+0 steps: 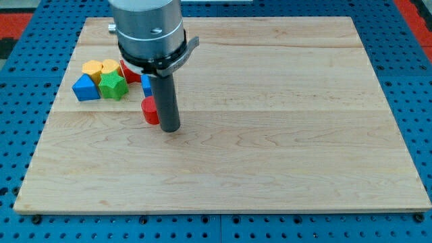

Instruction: Slide the blue triangle down a bit

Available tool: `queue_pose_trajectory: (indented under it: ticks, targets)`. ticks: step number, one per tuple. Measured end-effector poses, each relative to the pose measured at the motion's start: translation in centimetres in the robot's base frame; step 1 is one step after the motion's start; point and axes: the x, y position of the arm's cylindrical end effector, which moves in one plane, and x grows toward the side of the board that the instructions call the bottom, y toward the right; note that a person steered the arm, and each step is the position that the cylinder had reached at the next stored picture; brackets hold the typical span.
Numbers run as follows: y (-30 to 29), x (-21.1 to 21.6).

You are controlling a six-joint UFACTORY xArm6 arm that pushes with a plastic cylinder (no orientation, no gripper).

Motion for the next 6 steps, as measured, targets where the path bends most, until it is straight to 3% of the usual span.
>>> queue_pose_trajectory:
  ticks: [2, 3, 4, 5, 6]
  targets:
    - [-6.8, -4.7]
    - [-7.6, -2.5]
    - [-19.7, -1.5]
    - [-21.9, -3.8]
    - [-17.6, -8.7]
